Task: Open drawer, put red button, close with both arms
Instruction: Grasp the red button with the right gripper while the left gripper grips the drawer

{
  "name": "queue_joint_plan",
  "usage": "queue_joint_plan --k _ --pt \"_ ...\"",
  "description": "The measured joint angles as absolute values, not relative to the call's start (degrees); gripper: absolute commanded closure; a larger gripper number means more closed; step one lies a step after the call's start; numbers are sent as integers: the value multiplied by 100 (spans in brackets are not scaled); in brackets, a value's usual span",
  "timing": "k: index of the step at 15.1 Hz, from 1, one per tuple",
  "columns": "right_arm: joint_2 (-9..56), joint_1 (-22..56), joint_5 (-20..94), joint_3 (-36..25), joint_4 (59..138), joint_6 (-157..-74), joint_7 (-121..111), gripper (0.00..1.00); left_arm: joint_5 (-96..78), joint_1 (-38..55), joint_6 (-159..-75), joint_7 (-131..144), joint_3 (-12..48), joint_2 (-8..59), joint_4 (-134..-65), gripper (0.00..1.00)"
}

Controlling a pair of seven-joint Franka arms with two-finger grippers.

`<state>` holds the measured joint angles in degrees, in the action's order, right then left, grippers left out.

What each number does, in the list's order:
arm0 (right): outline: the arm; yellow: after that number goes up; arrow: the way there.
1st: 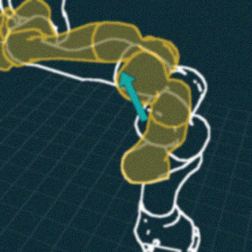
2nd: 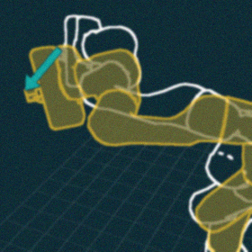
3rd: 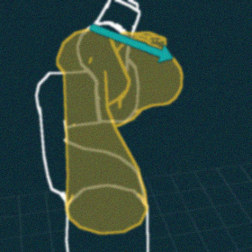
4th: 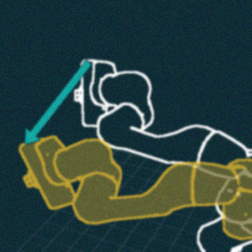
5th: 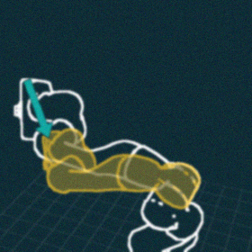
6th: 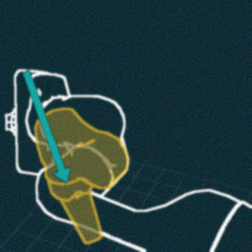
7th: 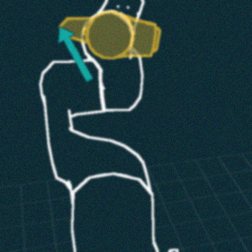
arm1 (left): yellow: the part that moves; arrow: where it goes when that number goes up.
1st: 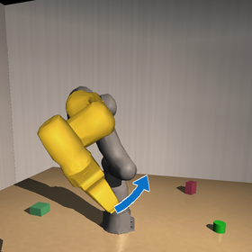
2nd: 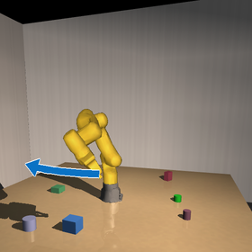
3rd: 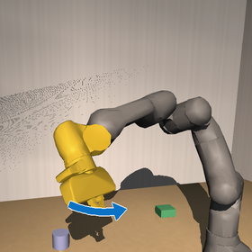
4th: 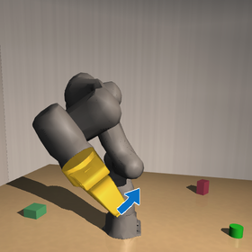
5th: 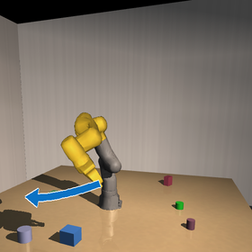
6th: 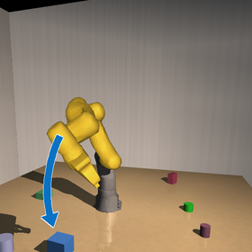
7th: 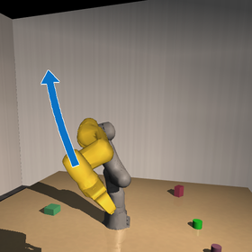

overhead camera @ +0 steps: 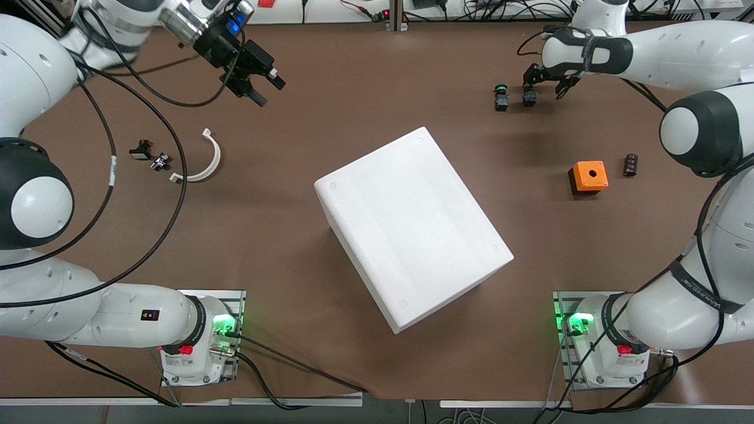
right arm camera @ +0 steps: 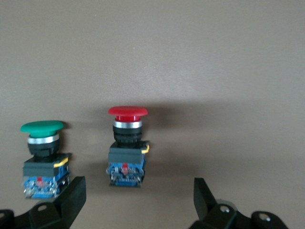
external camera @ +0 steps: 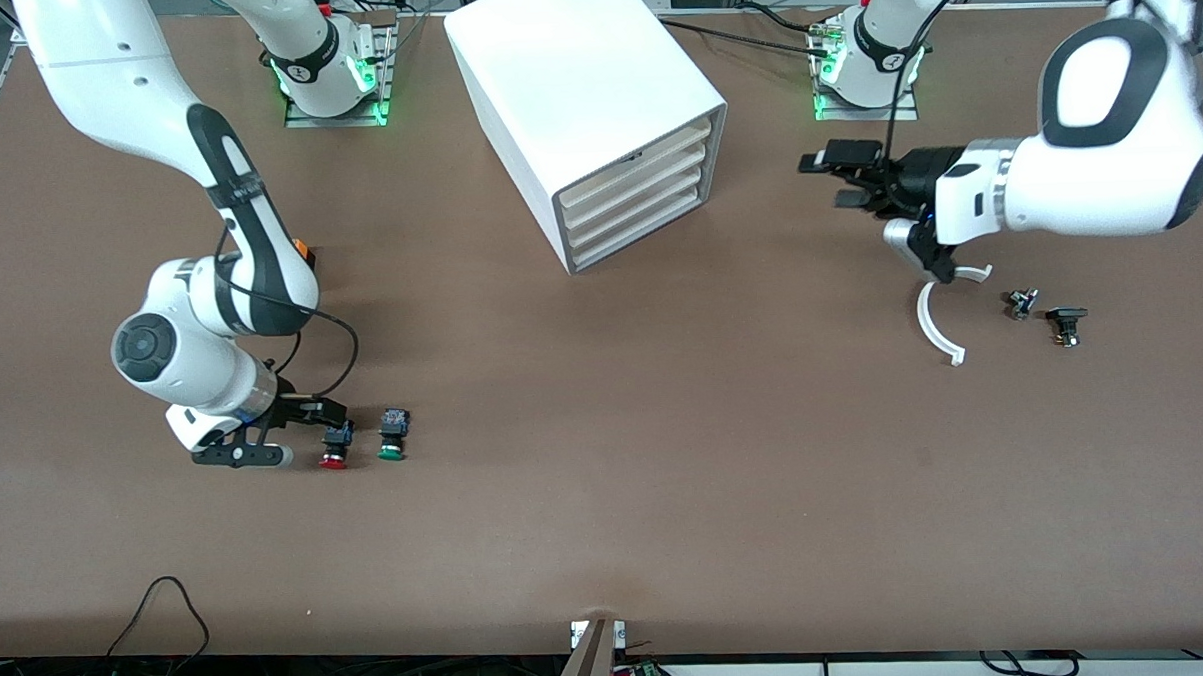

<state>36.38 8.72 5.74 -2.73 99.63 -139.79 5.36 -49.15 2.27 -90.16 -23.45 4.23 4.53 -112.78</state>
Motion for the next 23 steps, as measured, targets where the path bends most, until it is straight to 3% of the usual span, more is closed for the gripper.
queue_joint_plan --k 5,7,9,13,15,18,19,23 --pt "3894 943 592 -271 9962 -14208 586 3 -6615 229 -10152 -4604 658 544 -12741 1" --pt "3942 943 593 -272 9961 -14208 588 22 -7069 233 -10477 -5316 896 644 -13143 2" --pt "3983 943 593 -272 9953 -14208 587 49 -7697 236 -10595 -6108 1046 882 -13392 7" --pt "3987 981 593 -270 9874 -14207 587 100 -8883 237 -10602 -7328 1393 1557 -13779 27" --pt "3987 1002 593 -269 9834 -14206 587 100 -9091 239 -10603 -7555 1580 1788 -13868 36" --pt "3987 1005 593 -270 9802 -14198 587 100 -9125 235 -10601 -7676 1685 1998 -13932 40" --pt "3987 1008 593 -269 9777 -14168 587 100 -9125 235 -10600 -7708 1730 2054 -13961 45" --pt "3976 1031 593 -269 9242 -13379 638 100 -9125 235 -10584 -7787 1892 2162 -14052 52"
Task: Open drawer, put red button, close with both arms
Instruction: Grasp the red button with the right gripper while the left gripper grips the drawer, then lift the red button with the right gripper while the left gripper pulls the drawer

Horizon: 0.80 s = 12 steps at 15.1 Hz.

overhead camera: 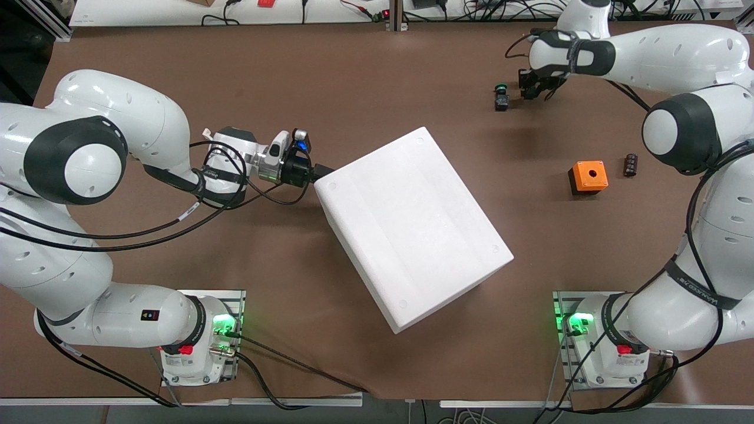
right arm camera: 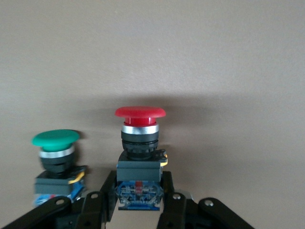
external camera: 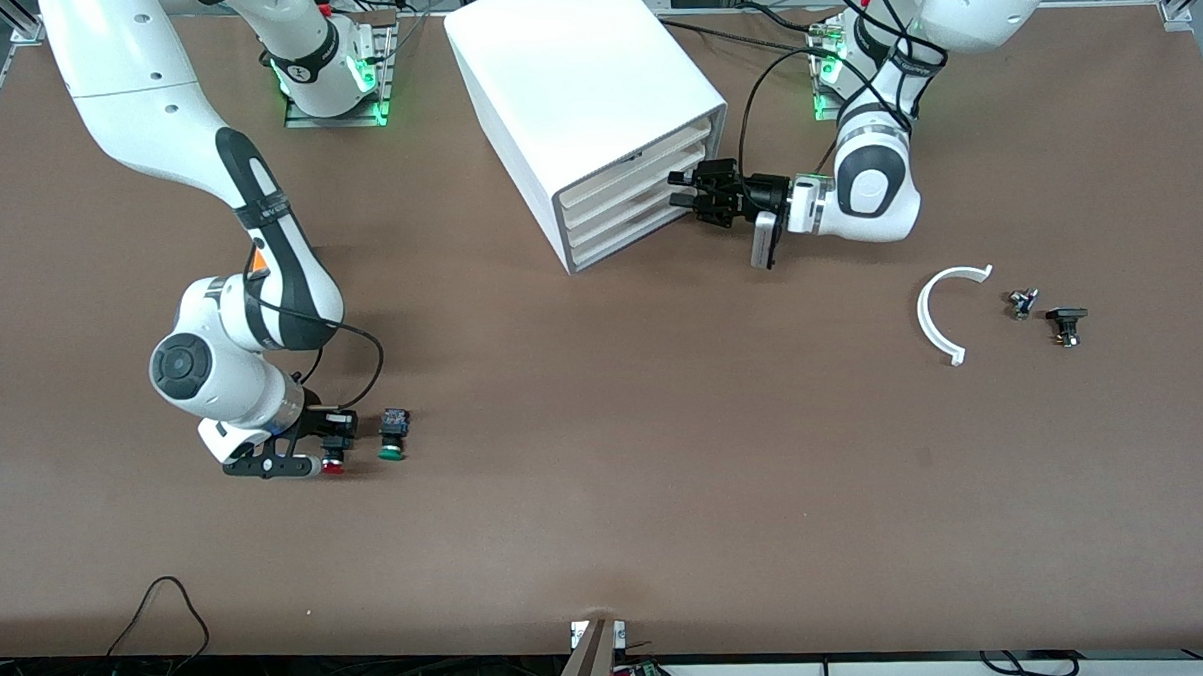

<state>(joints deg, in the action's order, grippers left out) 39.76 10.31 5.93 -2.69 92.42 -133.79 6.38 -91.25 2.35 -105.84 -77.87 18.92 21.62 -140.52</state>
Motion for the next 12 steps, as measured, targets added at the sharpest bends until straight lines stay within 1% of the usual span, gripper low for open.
queue_joint_plan --k 4,5,6,7,8,9,12 --pt "3916 1031 592 -284 8230 -11898 642 100 -9125 234 -10464 -7788 1971 2173 -14126 55" --pt "3903 1031 592 -288 8004 -11579 643 100 -9125 230 -10385 -7788 1971 2194 -14141 60" --pt "3881 1031 592 -294 7801 -11287 645 100 -9125 225 -10311 -7788 1971 2228 -14152 68" --pt "3855 1031 592 -300 7635 -11036 650 100 -9125 222 -10273 -7788 1970 2260 -14164 79" --pt "3832 1031 592 -304 7494 -10818 666 100 -9125 219 -10252 -7789 1970 2289 -14173 93" --pt "3818 1032 591 -304 7358 -10583 698 100 -9125 217 -10245 -7790 1970 2312 -14176 100" --pt "3782 1056 592 -296 6781 -9737 1039 100 -9127 209 -10227 -7787 1970 2327 -14178 100"
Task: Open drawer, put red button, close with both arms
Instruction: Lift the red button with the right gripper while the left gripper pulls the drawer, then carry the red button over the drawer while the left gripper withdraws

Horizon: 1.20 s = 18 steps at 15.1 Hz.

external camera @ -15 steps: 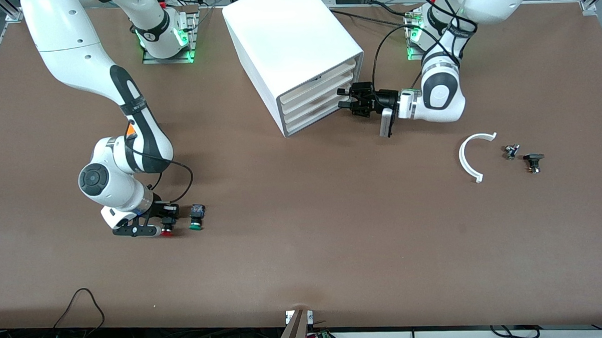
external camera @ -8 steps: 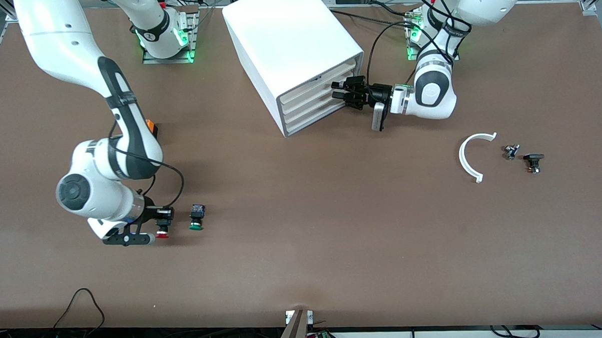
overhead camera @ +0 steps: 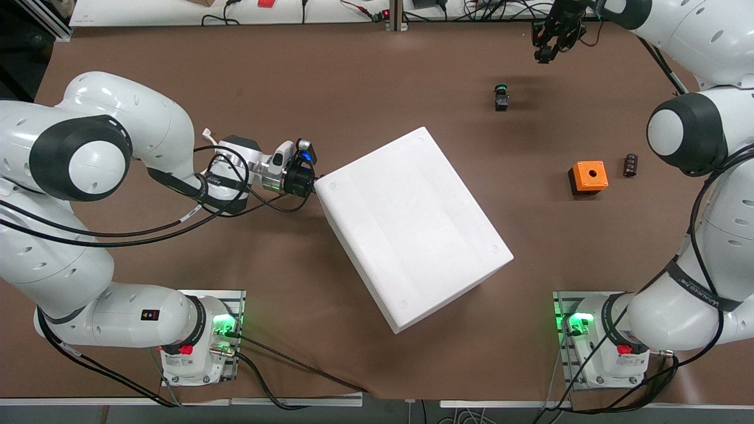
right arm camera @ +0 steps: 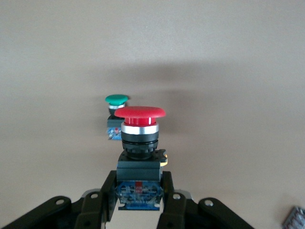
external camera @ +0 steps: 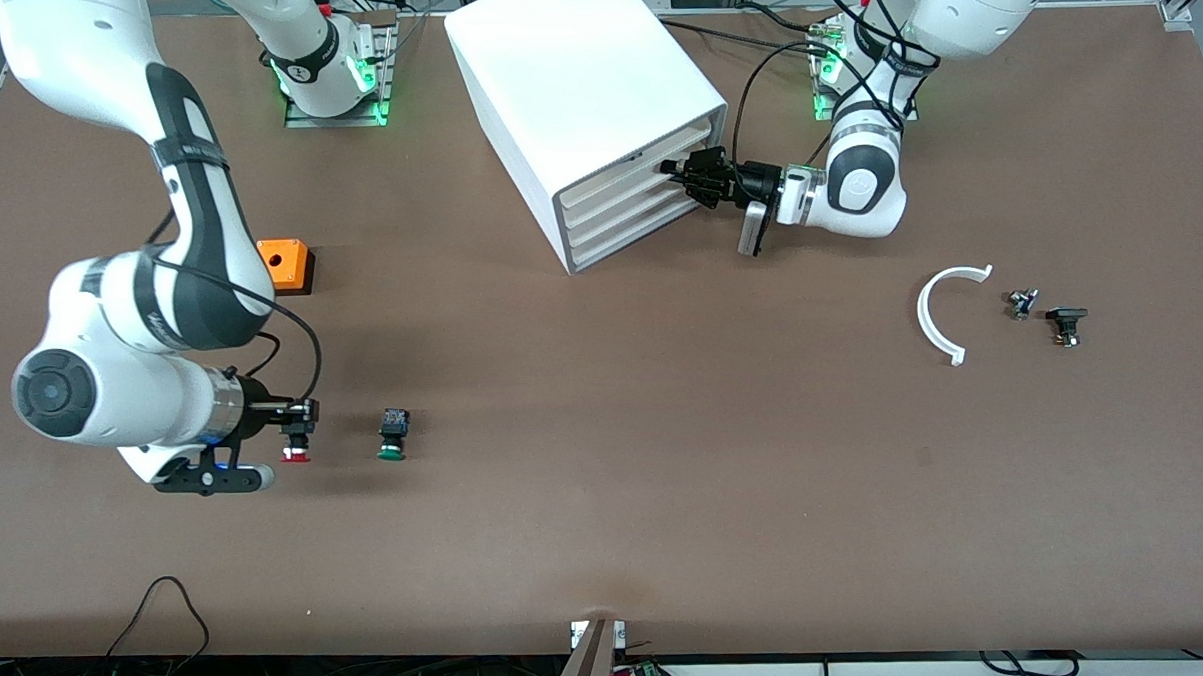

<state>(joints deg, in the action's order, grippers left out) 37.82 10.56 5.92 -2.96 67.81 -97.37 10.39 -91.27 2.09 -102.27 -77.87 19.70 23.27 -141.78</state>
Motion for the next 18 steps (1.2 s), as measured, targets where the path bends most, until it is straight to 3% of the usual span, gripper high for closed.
queue_joint_plan --k 7,18 --pt "3201 1631 591 -283 6236 -8422 2353 100 -9126 -53 -10227 -7529 1935 2330 -14086 100" --pt "3034 2674 593 -249 6226 -8372 4328 100 -7839 -820 -10226 -6606 1748 2813 -12821 100"
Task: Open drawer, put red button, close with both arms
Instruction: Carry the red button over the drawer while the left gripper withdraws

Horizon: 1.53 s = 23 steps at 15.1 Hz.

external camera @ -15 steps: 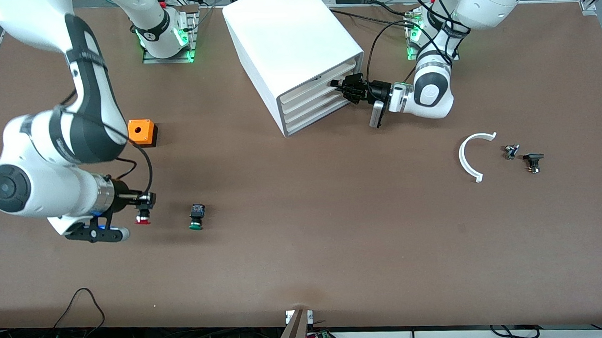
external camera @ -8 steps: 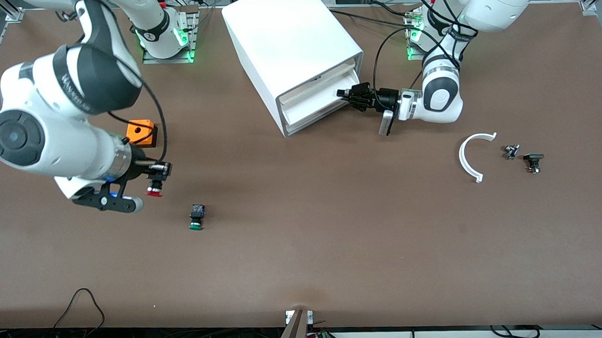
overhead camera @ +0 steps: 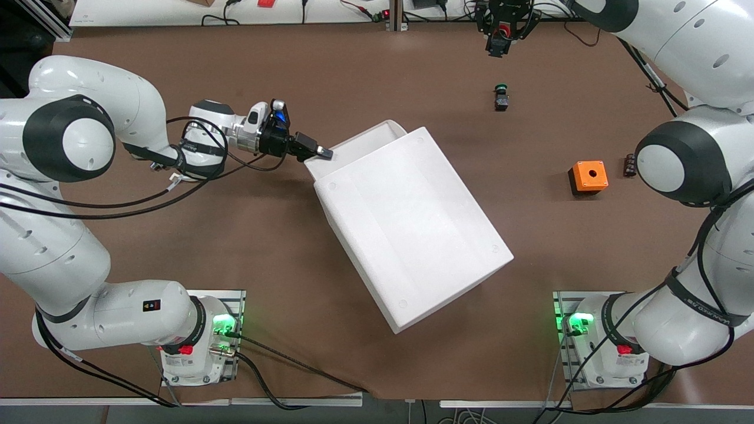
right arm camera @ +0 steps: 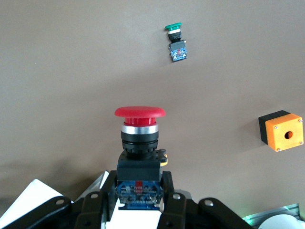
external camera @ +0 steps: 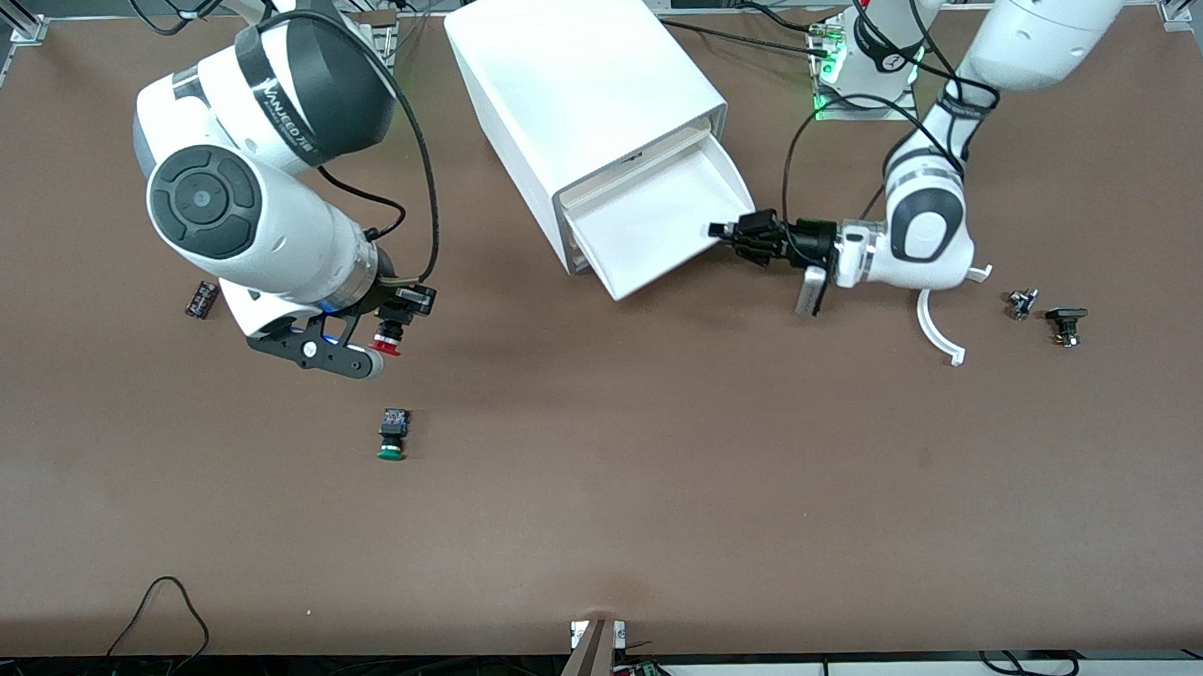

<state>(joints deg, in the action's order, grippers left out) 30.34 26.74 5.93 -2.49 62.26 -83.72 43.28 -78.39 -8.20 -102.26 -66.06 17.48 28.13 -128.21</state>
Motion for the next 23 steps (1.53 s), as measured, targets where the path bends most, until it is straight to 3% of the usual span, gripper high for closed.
queue_joint_plan --k 3,4,5,6,14,18,23 --pt "3035 2832 601 -244 6220 -8605 4846 100 -7508 -977 -10193 -6317 1749 2983 -12447 100" --pt "3036 2889 641 -220 6219 -8693 5126 100 -7400 -1017 -10191 -6216 1750 2995 -12359 79" --pt "3042 2935 709 -160 6218 -8768 5442 100 -7284 -1053 -10191 -6119 1750 2995 -12284 29" --pt "3053 2969 758 -81 6219 -8852 5760 100 -7190 -1078 -10194 -6035 1748 2996 -12239 0" --pt "3415 3308 801 535 6216 -10169 8166 100 -6265 -1229 -10183 -4856 1744 2818 -11783 0" --pt "3709 3769 801 553 6195 -10901 9293 100 -5168 -1238 -9872 -3318 1783 2447 -11105 0" --pt "4015 4468 672 545 6160 -10975 10229 100 -3678 -1244 -8918 -1588 1795 2328 -9929 0"
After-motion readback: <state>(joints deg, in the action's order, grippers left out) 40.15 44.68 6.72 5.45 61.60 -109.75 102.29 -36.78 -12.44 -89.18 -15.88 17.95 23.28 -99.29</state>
